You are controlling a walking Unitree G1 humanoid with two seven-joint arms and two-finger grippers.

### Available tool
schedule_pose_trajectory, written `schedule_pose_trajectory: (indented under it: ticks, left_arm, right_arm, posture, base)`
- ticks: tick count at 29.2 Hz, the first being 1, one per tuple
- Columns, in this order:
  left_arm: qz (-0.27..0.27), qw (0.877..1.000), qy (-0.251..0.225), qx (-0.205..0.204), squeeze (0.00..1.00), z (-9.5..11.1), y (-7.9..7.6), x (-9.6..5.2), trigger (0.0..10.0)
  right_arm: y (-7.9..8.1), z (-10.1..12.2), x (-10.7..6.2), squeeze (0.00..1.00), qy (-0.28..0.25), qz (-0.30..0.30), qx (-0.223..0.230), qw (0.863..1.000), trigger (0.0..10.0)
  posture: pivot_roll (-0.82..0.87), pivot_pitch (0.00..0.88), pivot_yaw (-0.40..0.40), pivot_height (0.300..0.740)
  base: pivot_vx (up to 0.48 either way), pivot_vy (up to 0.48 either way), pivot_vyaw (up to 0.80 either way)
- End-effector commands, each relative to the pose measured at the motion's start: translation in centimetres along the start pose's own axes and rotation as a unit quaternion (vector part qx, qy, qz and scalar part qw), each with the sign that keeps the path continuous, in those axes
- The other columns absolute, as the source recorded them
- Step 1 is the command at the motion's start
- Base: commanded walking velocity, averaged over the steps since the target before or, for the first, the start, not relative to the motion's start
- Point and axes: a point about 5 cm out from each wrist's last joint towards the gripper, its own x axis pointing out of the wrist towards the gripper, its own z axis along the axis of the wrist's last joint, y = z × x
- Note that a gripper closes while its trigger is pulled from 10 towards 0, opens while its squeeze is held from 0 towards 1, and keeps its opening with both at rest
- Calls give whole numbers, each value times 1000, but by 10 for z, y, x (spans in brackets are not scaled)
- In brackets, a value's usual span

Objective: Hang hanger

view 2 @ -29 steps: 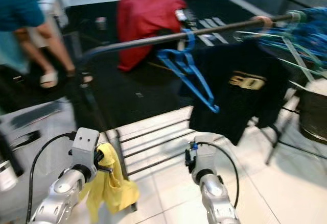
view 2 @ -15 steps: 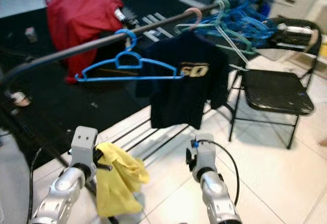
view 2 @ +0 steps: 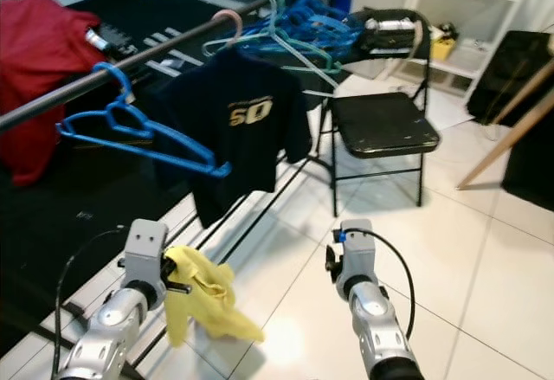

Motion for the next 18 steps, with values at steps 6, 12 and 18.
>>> schedule_pose_trajectory:
  ticks: [6, 12, 18]
  left_arm:
    - [24, 1000, -2, -15, 0, -2, 7, -2, 10000]
    - [30, 999, 13, 14, 0, -3, 9, 1, 10000]
    - [27, 999, 16, -11, 0, -2, 19, 1, 10000]
  right_arm:
    - [8, -14, -5, 0, 15, 4, 13, 1000, 10000]
    - [13, -11, -2, 0, 6, 16, -7, 1000, 10000]
    - [20, -3, 3, 0, -6, 15, 0, 1000, 10000]
  posture:
    - [-76, 87, -7, 740]
    - [-54, 86, -8, 740]
    - [-81, 72, 46, 740]
  base:
    - [0, 0, -800]
    - [0, 0, -800]
    - [0, 0, -800]
